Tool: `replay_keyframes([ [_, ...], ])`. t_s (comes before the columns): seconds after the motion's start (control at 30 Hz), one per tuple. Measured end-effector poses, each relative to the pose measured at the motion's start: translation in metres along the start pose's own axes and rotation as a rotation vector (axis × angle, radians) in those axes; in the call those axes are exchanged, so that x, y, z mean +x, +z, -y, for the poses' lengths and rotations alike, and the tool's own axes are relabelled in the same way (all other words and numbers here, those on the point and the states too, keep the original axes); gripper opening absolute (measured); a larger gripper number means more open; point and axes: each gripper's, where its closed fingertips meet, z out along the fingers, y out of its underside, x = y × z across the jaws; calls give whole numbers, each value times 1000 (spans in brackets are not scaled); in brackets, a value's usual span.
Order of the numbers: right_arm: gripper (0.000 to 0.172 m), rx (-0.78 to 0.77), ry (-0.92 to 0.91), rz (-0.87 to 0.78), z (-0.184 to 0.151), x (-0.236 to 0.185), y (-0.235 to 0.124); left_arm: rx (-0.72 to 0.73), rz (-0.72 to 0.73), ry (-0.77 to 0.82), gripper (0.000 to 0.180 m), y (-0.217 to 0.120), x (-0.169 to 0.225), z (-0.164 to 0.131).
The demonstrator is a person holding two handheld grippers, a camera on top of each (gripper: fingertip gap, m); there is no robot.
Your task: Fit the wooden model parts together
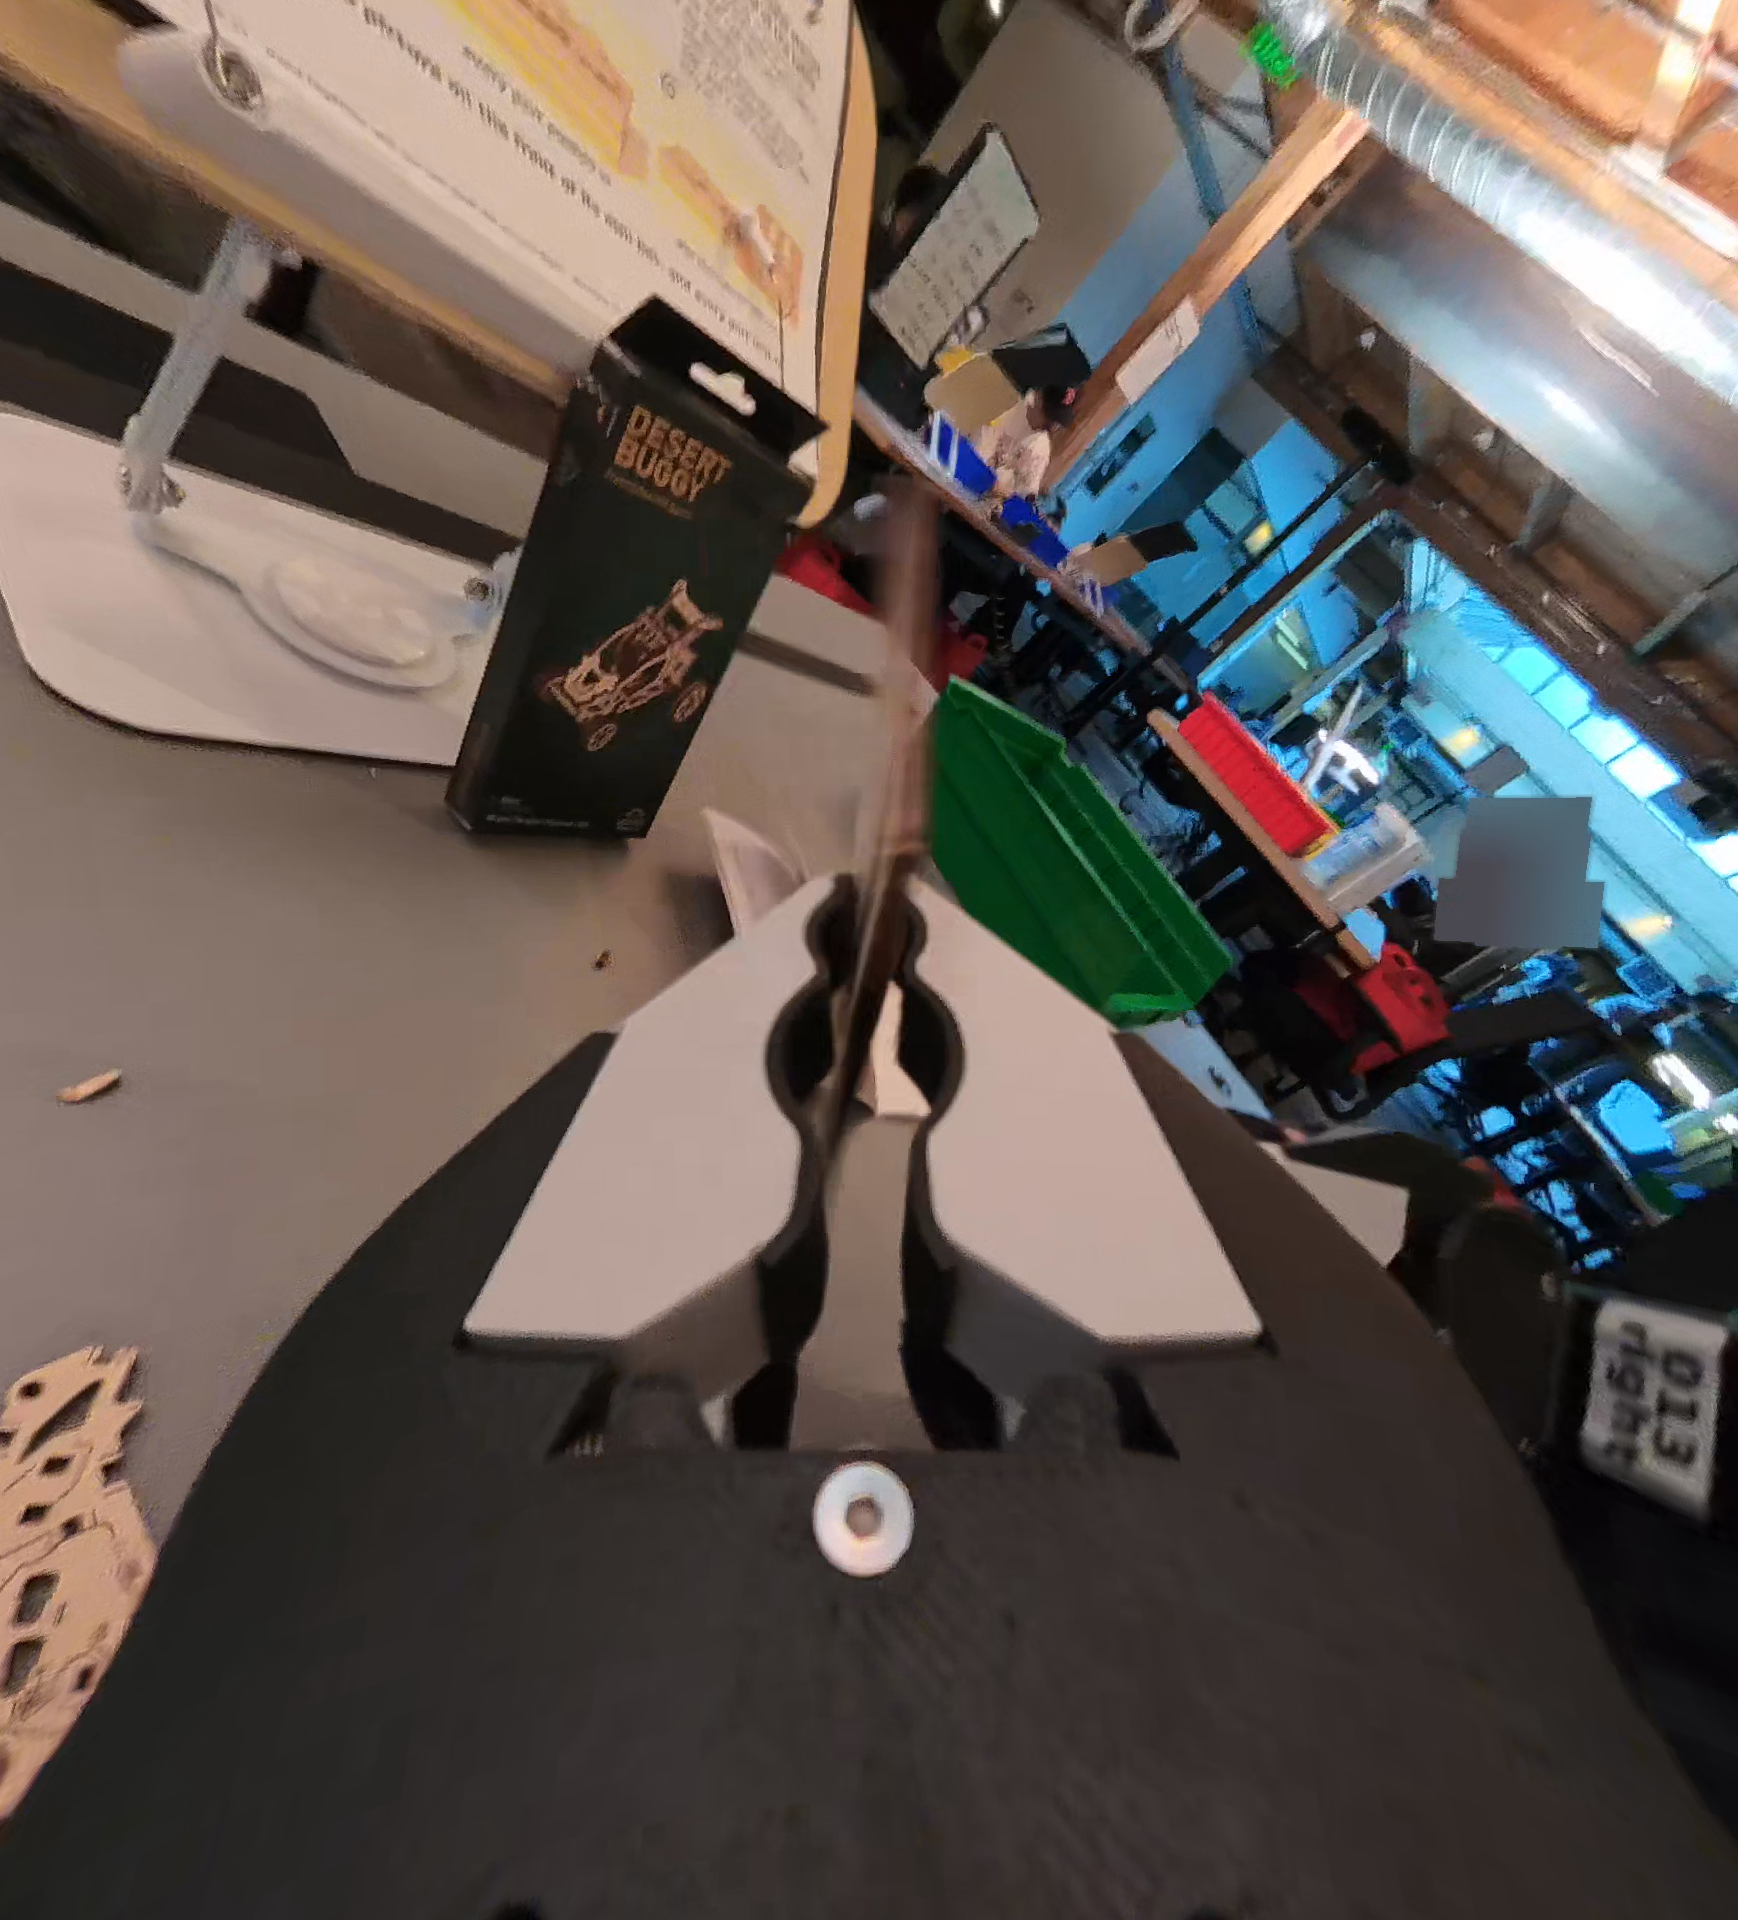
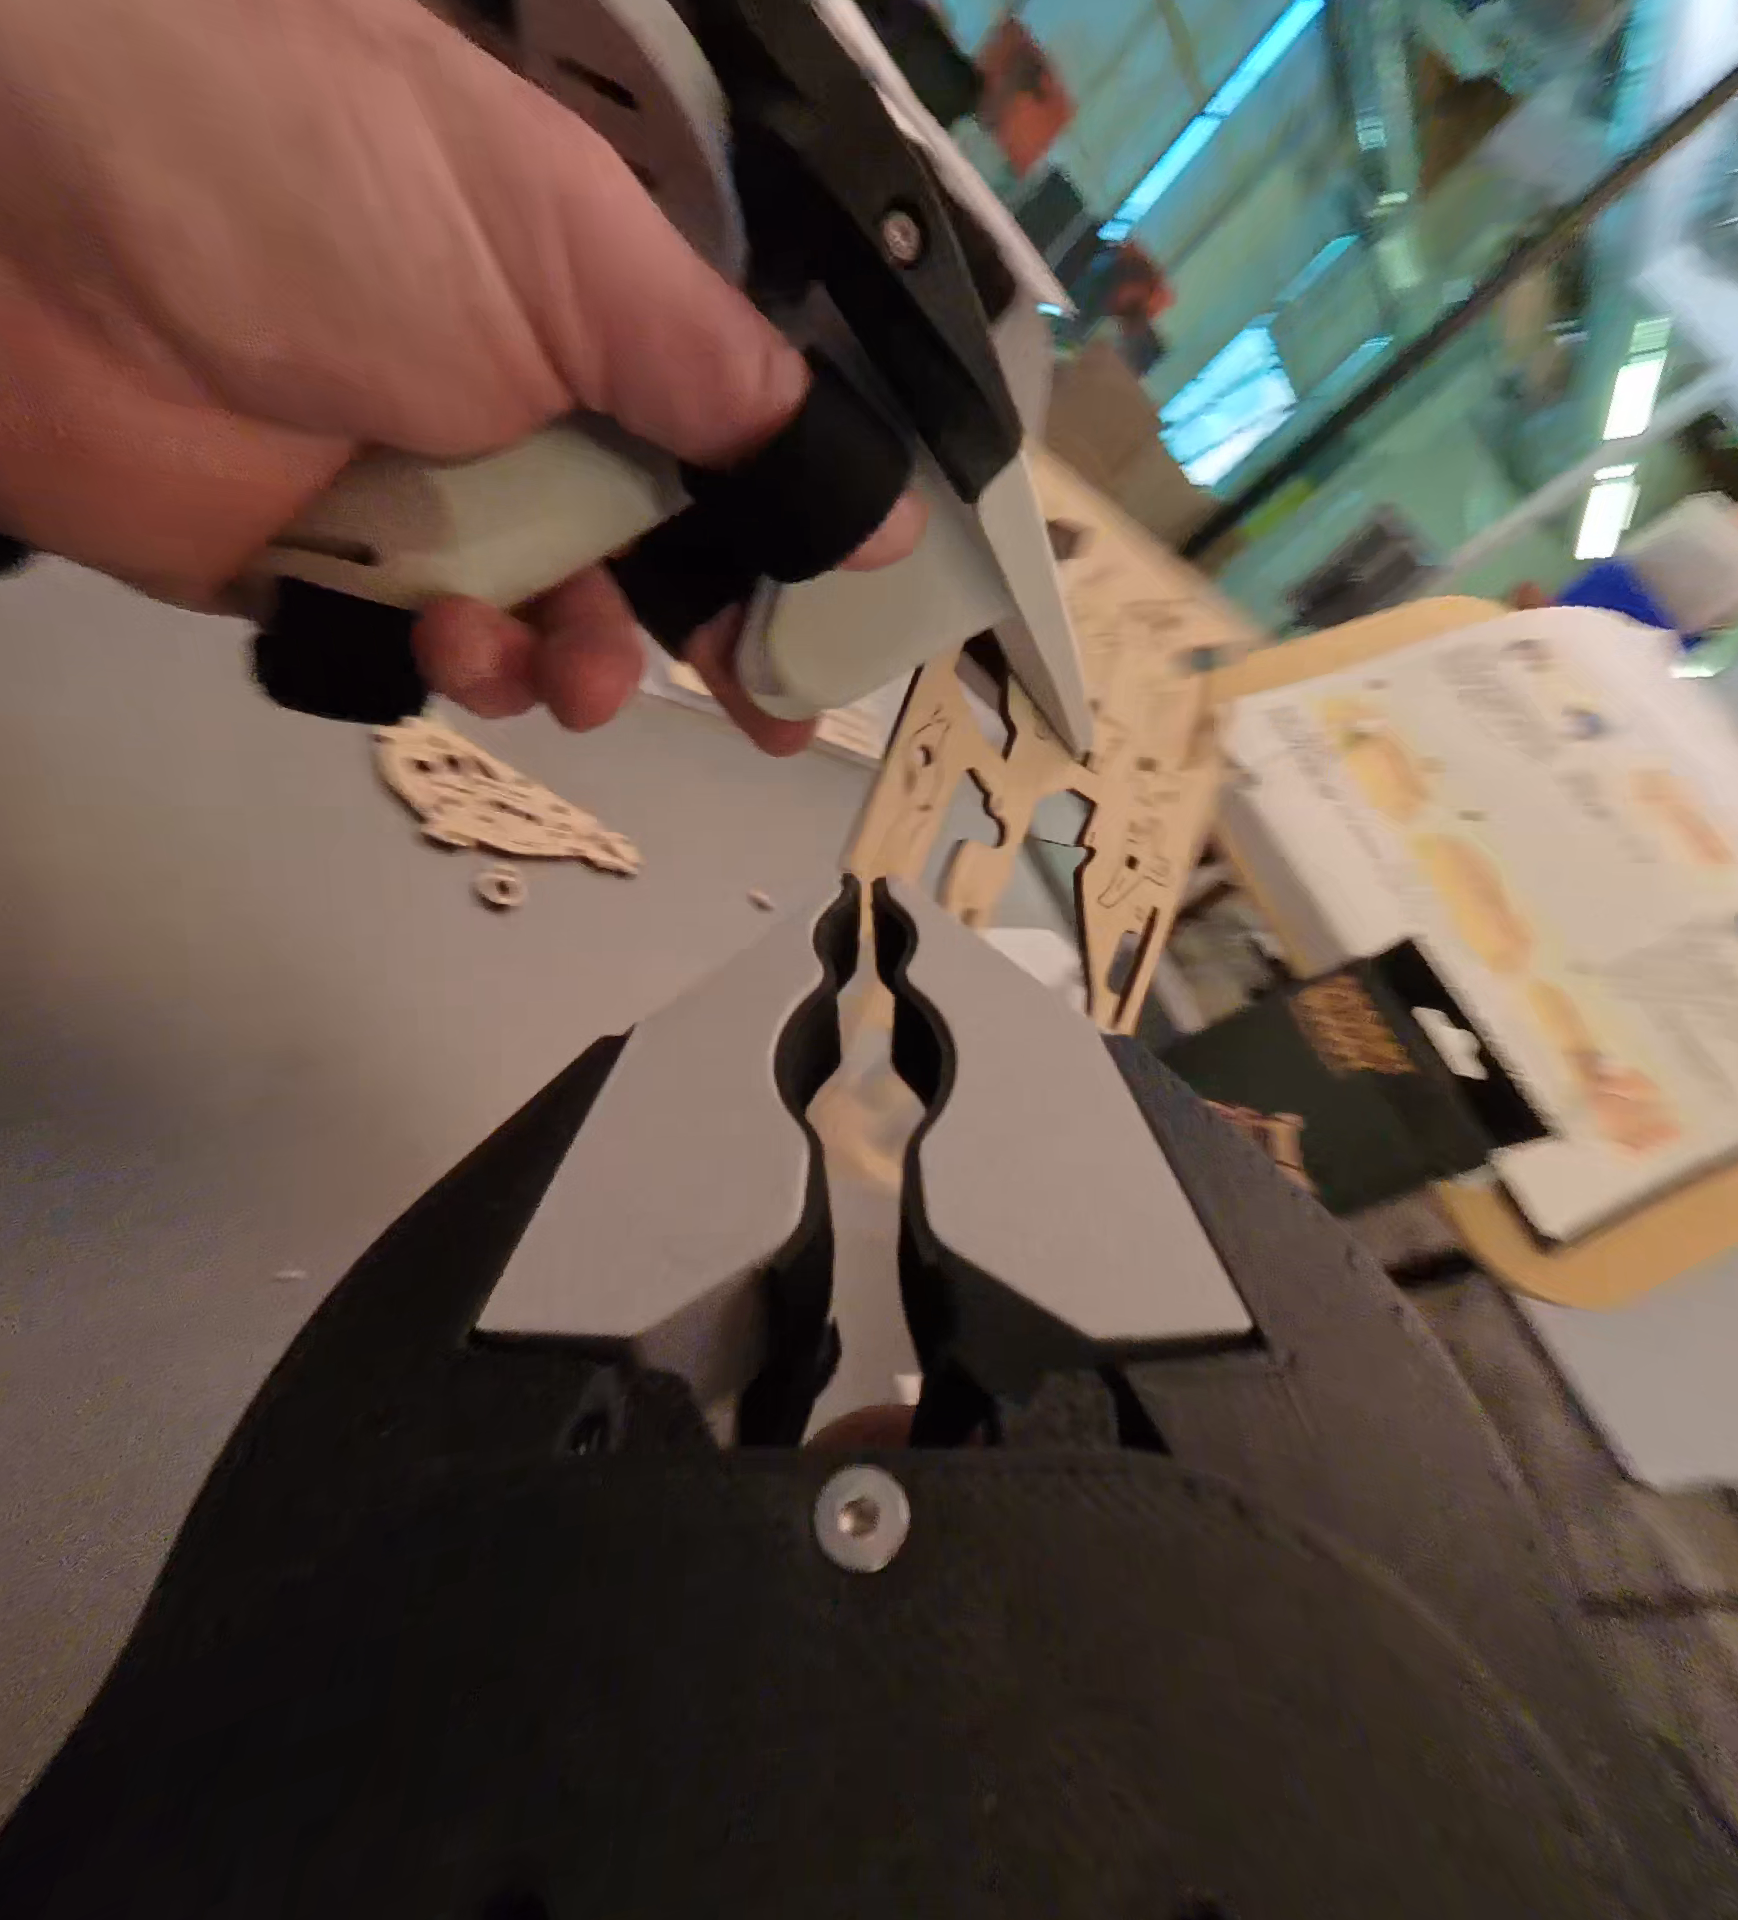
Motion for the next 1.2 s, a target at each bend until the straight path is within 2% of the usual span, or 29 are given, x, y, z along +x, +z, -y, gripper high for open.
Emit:
replay_keyframes([
  [0.1, 12, 98, 222, 142, 17, -1, -12, -36, -31, 11, 1, -7, -5, -3],
  [0.17, 24, 148, 441, 169, 21, 25, -18, -123, -101, 24, 2, -8, 3, -13],
  [0.3, 45, 224, 794, 255, 13, 73, -16, -270, -255, 54, 1, -9, 29, -35],
  [0.37, 43, 220, 909, 362, 6, 74, -8, -288, -331, 82, 1, -10, 44, -41],
  [0.43, 30, 246, 958, 462, 9, 68, -5, -364, -374, 98, 1, -8, 52, -56],
  [0.47, 15, 254, 990, 489, 8, 67, -4, -382, -395, 102, 1, -8, 56, -61],
  [0.6, 6, 278, 1090, 567, 7, 63, -7, -309, -388, 87, 9, -3, 51, -52],
  [0.63, 6, 291, 1107, 579, 7, 62, -9, -300, -419, 76, 1, -5, 54, -48],
  [0.7, 9, 288, 1133, 592, 5, 60, -9, -340, -360, 174, 1, -1, 52, -55],
  [0.77, 23, 267, 1129, 597, 3, 56, -7, -365, -372, 190, 1, 1, 58, -61],
  [0.83, 15, 260, 1101, 602, 5, 52, -8, -355, -366, 169, 1, 4, 59, -60],
  [0.9, 16, 238, 1075, 584, 3, 51, -7, -354, -342, 195, 1, 5, 56, -61],
  [1.2, 10, 351, 1136, 652, 6, 58, -21, -335, -386, 184, 1, 9, 69, -61],
])
